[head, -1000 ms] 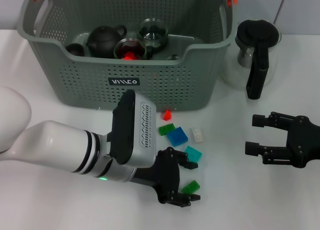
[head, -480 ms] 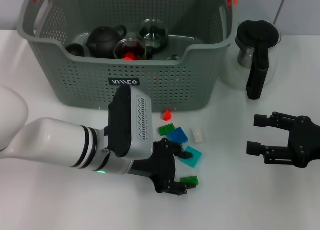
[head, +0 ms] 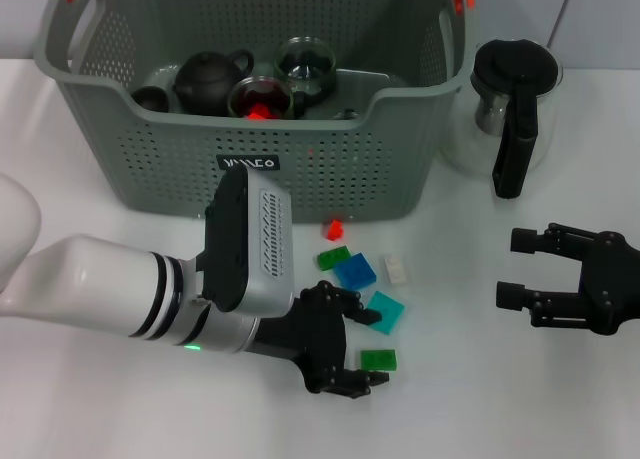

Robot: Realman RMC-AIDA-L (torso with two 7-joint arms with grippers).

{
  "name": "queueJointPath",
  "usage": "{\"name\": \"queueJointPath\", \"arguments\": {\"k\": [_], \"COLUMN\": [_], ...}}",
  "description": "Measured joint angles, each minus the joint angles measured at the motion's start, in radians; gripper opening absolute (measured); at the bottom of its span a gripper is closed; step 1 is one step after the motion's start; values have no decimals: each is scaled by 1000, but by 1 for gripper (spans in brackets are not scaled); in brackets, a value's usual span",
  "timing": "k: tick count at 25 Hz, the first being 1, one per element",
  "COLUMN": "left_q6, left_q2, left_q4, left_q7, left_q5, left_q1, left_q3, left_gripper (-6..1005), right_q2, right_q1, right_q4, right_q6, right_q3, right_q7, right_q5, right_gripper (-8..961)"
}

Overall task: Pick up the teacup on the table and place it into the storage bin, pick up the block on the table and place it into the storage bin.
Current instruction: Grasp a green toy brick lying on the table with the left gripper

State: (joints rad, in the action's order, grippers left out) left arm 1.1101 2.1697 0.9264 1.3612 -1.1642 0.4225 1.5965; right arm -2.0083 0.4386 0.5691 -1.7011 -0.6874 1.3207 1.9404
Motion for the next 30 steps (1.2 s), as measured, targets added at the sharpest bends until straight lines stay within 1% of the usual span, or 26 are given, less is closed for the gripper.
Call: {"name": "queueJointPath", "arguments": {"k": [4,12,22,30], "left_q6": [2,-10,-10,-10], "left_q2": [1,-1,-1,1], "left_q4": [-16,-39,-50,-55], "left_q7": [7,100,110,118], "left_q5": [0,0,8,8], "left_q1": [2,22,20,22], "left_q3": [0,1,2,2], "left_gripper": [602,553,484,485], "right_q2": [-1,-1,-1,-1], "right_q1": [2,5,-2,-3], "right_q4": [0,0,-6,-6], "right_q6": [0,0,0,0], "right_q3": [0,0,0,0], "right_q7": [0,0,-11,-12], "right_q5": [2,6,6,6], "right_gripper": [912,912,912,911]}}
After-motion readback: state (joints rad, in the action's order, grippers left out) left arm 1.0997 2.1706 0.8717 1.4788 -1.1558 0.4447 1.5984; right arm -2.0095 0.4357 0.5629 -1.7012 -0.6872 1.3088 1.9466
